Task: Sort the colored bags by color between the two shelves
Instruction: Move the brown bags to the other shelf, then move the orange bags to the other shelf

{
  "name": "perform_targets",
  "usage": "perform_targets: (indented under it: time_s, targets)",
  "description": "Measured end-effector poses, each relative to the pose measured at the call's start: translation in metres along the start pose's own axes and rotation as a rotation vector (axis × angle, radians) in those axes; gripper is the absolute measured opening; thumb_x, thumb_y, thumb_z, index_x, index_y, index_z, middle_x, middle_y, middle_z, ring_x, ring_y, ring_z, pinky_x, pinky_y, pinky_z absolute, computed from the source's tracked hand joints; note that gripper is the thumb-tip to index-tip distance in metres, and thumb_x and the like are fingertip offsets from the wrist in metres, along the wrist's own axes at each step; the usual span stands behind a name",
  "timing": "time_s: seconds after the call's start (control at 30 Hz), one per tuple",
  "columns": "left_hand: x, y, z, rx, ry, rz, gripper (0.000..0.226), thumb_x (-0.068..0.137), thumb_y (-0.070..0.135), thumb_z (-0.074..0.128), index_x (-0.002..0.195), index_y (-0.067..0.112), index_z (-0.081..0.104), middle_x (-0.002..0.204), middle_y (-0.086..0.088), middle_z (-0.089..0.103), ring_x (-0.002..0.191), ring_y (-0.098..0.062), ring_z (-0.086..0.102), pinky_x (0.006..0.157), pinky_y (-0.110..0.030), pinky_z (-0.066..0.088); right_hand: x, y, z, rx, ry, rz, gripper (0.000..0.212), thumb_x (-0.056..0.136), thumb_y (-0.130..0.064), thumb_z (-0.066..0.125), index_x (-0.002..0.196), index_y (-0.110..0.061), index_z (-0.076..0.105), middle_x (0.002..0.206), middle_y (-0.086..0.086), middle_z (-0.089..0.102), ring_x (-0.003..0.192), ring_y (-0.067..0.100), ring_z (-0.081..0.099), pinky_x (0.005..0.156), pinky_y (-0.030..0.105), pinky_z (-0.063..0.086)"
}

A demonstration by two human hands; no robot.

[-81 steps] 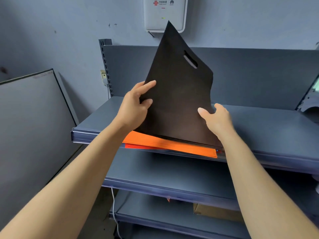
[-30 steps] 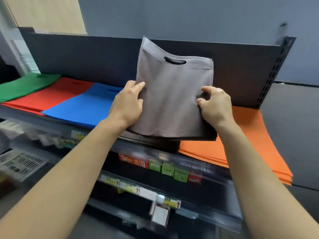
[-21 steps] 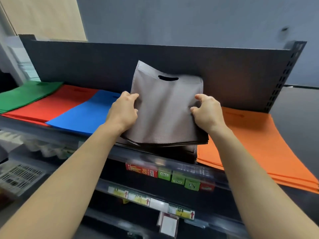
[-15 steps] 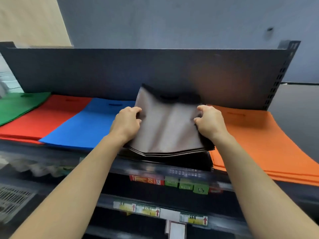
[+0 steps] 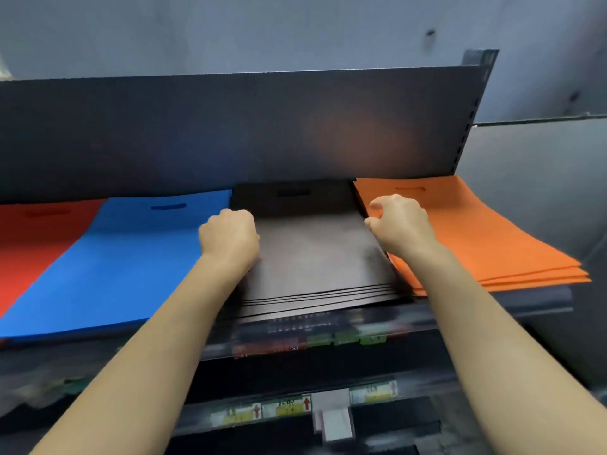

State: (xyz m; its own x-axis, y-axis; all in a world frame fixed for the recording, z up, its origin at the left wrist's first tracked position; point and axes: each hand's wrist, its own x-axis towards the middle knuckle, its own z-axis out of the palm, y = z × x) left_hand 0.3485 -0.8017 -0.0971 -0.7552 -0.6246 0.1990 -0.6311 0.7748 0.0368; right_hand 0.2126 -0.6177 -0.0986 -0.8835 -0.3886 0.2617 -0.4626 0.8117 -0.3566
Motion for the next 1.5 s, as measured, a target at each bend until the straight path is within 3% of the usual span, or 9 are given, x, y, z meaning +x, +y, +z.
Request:
perform_targets:
  time_s: [0.2, 0.43, 0.73, 0.87, 1.03, 1.3, 1.43, 1.5]
  targets:
    - [-0.009, 0.087, -0.03, -0.29, 0.164, 0.363, 0.028, 0.092, 0.025, 0.052, 0.111, 0.005, 0.06, 0.107, -0.01, 0.064, 0.102, -0.033, 0.055, 0.081, -0.038, 0.044, -0.031, 0.033, -0.055, -0.04, 0.124, -0.016, 0.037, 0.092, -0.026, 0.055, 0.127, -0.016, 0.057, 0.119, 0.011, 0.063, 0.114, 0.032, 0.055, 0.093, 0.037, 0.043]
    - [-0.071, 0.23, -0.054, -0.592, 0.223, 0.854, 0.026, 0.092, 0.024, 0.053, 0.112, 0.012, 0.064, 0.101, -0.009, 0.067, 0.098, -0.031, 0.058, 0.083, -0.04, 0.048, -0.093, 0.139, -0.131, -0.2, 0.262, 0.216, 0.031, 0.093, -0.03, 0.053, 0.117, -0.011, 0.059, 0.109, 0.011, 0.065, 0.107, 0.033, 0.055, 0.087, 0.038, 0.045]
    - [-0.172, 0.441, -0.068, -0.738, 0.085, 1.175, 0.028, 0.092, 0.028, 0.053, 0.116, 0.017, 0.063, 0.103, -0.004, 0.068, 0.102, -0.028, 0.059, 0.089, -0.037, 0.047, -0.197, 0.316, -0.24, -0.256, 0.431, 0.579, 0.031, 0.091, -0.031, 0.056, 0.117, -0.015, 0.063, 0.104, 0.01, 0.068, 0.103, 0.034, 0.057, 0.087, 0.039, 0.047]
    - [-0.225, 0.53, -0.077, -0.769, 0.0, 1.271, 0.027, 0.091, 0.026, 0.053, 0.116, 0.018, 0.063, 0.102, -0.005, 0.067, 0.099, -0.03, 0.058, 0.087, -0.036, 0.048, -0.247, 0.383, -0.288, -0.283, 0.483, 0.723, 0.028, 0.092, -0.028, 0.055, 0.111, -0.011, 0.064, 0.1, 0.01, 0.067, 0.098, 0.033, 0.057, 0.085, 0.04, 0.047]
    - [-0.269, 0.617, -0.081, -0.773, -0.073, 1.356, 0.025, 0.092, 0.023, 0.05, 0.111, 0.014, 0.064, 0.099, -0.005, 0.069, 0.097, -0.03, 0.059, 0.083, -0.035, 0.049, -0.292, 0.448, -0.331, -0.298, 0.55, 0.903, 0.034, 0.095, -0.03, 0.052, 0.123, -0.012, 0.059, 0.114, 0.009, 0.063, 0.11, 0.03, 0.052, 0.089, 0.041, 0.045]
    - [-0.268, 0.73, -0.064, -0.706, -0.194, 1.378, 0.032, 0.091, 0.024, 0.052, 0.121, 0.015, 0.059, 0.111, -0.006, 0.065, 0.104, -0.03, 0.056, 0.084, -0.034, 0.044, -0.292, 0.527, -0.354, -0.285, 0.598, 1.079, 0.042, 0.095, -0.034, 0.052, 0.131, -0.013, 0.055, 0.125, 0.008, 0.059, 0.117, 0.028, 0.051, 0.091, 0.038, 0.043]
    - [-0.259, 0.783, -0.054, -0.666, -0.213, 1.395, 0.014, 0.09, 0.022, 0.053, 0.098, 0.012, 0.057, 0.109, -0.012, 0.061, 0.092, -0.028, 0.051, 0.078, -0.032, 0.041, -0.28, 0.563, -0.359, -0.296, 0.613, 1.183, 0.039, 0.094, -0.034, 0.053, 0.118, -0.005, 0.06, 0.112, 0.012, 0.063, 0.108, 0.031, 0.053, 0.089, 0.04, 0.044]
    - [-0.251, 0.812, -0.047, -0.627, -0.231, 1.389, 0.021, 0.09, 0.024, 0.053, 0.101, 0.006, 0.057, 0.111, -0.014, 0.057, 0.092, -0.028, 0.049, 0.081, -0.034, 0.041, -0.27, 0.585, -0.362, -0.291, 0.608, 1.241, 0.039, 0.094, -0.036, 0.053, 0.113, -0.003, 0.061, 0.105, 0.013, 0.064, 0.102, 0.031, 0.054, 0.083, 0.038, 0.045]
